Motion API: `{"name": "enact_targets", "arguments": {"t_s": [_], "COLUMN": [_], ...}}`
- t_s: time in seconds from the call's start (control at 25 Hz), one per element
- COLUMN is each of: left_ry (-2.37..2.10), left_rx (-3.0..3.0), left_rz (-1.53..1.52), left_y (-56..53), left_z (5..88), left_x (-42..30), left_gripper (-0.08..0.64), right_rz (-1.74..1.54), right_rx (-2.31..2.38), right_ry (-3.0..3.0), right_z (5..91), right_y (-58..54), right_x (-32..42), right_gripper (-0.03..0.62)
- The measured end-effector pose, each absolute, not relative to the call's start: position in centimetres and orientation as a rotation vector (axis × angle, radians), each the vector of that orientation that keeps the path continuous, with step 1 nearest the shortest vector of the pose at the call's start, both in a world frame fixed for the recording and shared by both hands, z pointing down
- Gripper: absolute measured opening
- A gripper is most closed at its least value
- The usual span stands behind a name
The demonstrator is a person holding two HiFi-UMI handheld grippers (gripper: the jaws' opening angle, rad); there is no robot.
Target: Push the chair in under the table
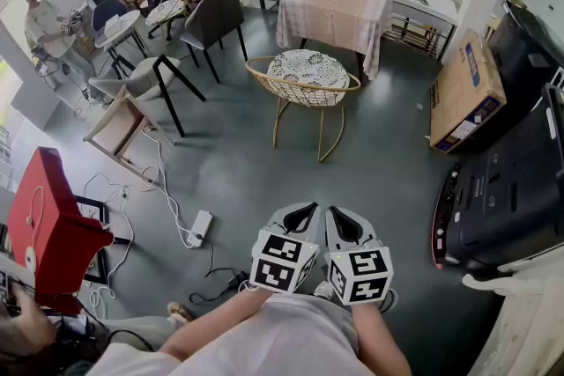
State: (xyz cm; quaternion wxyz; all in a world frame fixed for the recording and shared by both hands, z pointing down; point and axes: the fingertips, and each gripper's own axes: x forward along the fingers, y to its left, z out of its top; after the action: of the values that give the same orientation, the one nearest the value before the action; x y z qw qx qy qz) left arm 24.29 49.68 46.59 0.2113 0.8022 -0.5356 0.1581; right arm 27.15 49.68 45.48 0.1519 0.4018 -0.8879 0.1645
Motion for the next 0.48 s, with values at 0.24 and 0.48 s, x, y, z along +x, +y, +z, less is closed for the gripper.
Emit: {"name": "enact_targets", "arguments": {"t_s": [0.24,0.48], "left_ry": [-1.491,-1.515], "left_rx": [2.203,2.178], "left_rz": [0.426,0.430], "left_y": [49.1,48.1], "left_z": [46.8,47.2], "left_x": [26.1,27.6], "left_gripper": [0.003,0.003], "right_rz": [0.501,0.485], "right_rx": [1.126,1.072], "right_ry": [-2.562,-2.589], "right_z": [45.7,45.8], "right_y": [49.1,48.2], "right_x": [28.7,30.2], "right_gripper": [0.003,0.005]}}
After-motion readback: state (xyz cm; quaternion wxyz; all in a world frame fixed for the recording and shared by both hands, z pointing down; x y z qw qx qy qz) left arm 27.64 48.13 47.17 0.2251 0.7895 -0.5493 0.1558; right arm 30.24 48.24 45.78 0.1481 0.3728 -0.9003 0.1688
